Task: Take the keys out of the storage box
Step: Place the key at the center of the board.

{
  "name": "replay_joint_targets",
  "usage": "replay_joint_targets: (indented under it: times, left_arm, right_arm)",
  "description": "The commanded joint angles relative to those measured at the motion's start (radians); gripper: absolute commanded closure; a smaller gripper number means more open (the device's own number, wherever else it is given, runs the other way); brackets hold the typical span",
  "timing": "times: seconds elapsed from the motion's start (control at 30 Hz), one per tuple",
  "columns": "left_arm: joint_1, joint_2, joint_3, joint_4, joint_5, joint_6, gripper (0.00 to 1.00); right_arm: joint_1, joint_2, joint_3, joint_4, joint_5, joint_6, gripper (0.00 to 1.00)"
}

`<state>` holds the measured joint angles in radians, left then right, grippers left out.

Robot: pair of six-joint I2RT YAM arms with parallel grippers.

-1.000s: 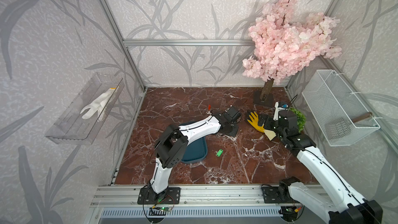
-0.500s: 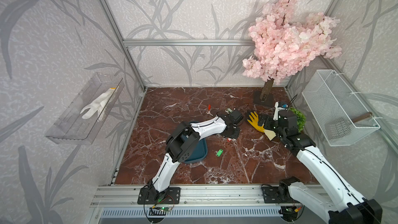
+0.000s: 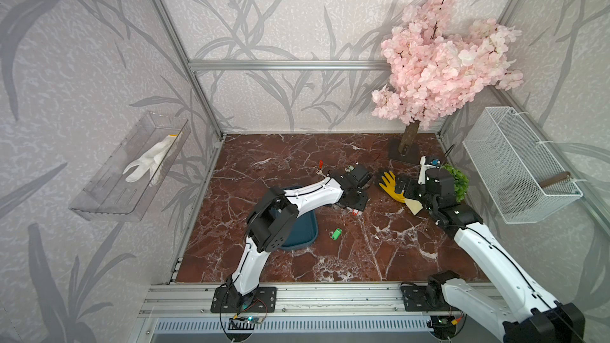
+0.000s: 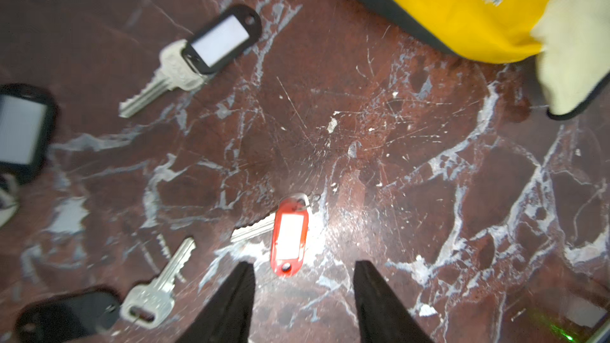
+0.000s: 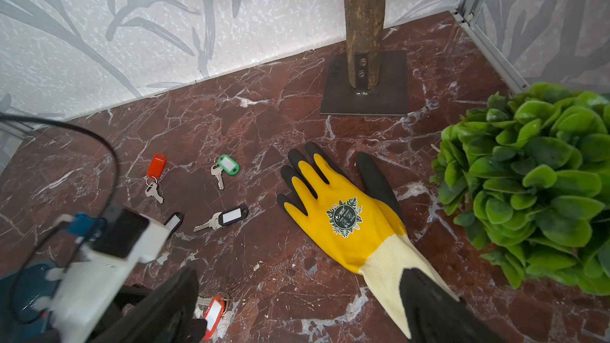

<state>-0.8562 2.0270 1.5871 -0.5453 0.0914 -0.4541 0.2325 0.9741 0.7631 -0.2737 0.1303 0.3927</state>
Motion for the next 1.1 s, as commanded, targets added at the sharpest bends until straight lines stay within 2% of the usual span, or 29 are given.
replay_joint_targets:
  times: [0.0,0.27,0.43,0.57,0.77,1.07]
  left_arm:
    - [0.028,-0.13,-0.052,0.026,-0.065,-0.002,0.38]
    - [0.129,-0.383,-0.248,0.045,-0.176,-0.041,0.17]
    - [0.235,-0.565,-0.403,0.081,-0.269,-0.093,0.1]
    - [0.317,-0.681,-0.47,0.028,-0.326,-0.099,0.07]
    - [0.451,-0.826,-0.557,-0.041,-0.31,-0.124,0.04]
    - [0.691,-0.952,-0.71,-0.074,-0.149,-0.18,0.03]
  right_arm:
    - [-0.004,0.0,0.039,-0.019,-0.011,-0.01,0.01]
    - [-0.005,0.017,0.055,-0.012,-0.066,-0.033,0.01]
    - [-0.002,0.039,0.054,0.016,-0.149,-0.046,0.01]
    - [0.002,0.062,0.059,0.031,-0.195,-0.052,0.01]
    - [0.028,0.099,0.072,0.042,-0.216,-0.058,0.01]
    - [0.126,0.181,0.137,0.032,-0.21,-0.128,0.01]
